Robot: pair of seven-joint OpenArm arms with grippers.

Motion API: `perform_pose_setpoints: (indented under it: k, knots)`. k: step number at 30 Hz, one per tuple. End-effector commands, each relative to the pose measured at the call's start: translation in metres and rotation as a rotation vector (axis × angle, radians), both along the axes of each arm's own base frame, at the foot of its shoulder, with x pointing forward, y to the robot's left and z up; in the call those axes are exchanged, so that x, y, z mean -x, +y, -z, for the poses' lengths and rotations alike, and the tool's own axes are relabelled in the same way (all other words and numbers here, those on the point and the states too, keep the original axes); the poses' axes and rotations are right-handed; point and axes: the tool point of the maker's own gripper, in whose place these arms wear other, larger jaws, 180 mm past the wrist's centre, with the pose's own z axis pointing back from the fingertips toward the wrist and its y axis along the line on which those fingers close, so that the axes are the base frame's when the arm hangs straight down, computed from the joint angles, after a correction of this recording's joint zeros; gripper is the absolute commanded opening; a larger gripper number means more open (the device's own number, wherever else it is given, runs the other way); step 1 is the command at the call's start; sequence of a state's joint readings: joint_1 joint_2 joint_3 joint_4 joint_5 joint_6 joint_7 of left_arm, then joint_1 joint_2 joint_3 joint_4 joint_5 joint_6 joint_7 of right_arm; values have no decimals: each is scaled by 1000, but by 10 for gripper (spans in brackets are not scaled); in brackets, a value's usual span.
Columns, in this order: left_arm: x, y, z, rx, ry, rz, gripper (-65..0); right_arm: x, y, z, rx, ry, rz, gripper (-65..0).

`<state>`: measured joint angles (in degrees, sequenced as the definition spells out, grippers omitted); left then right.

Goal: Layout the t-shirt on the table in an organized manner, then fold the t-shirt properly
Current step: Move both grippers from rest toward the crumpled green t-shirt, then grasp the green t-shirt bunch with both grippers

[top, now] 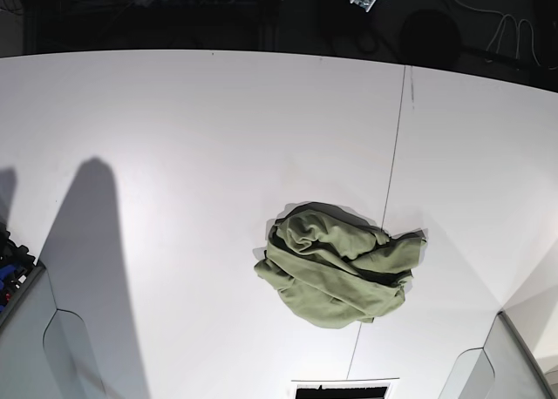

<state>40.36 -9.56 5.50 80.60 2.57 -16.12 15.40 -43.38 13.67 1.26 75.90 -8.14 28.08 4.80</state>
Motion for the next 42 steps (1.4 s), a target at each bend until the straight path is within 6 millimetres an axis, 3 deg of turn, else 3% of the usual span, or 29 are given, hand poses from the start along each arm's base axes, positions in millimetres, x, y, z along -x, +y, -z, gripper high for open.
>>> perform_pose_setpoints:
  k: [1,5,8,10,18,23,27,31,36,39,42]
  knots:
    - [-2,3,-7,3,-22,-2,-548,-3,2,-12,-32,-27,11,-650]
    - [-7,11,-27,0,-65,9,-534,-9,7,-40,-59,-84,-3,-650]
    - [-12,18,-42,-13,-92,40,-418,-17,12,-62,-76,-133,-34,-650]
    - [-18,20,-54,-23,-116,66,-381,-25,16,-76,-87,-173,-54,-650]
    - [-62,24,-119,-74,-262,154,-381,-74,32,-127,-112,-338,-115,-650]
    - [-94,15,-170,-77,-398,224,-381,-122,45,-165,-152,-504,-123,-650]
    - [-120,13,-200,-84,-521,232,-381,-166,47,-183,-147,-636,-134,-650]
    - [-153,18,-211,-110,-609,245,-381,-218,43,-197,-115,-739,-135,-641]
    - [-204,21,-230,-95,-729,211,-381,-284,45,-225,-146,-880,-63,-522]
    - [-237,27,-239,-100,-793,184,-378,-317,52,-233,-197,-925,7,-460]
    - [-268,41,-235,-113,-810,144,-347,-347,63,-235,-260,-940,81,-432]
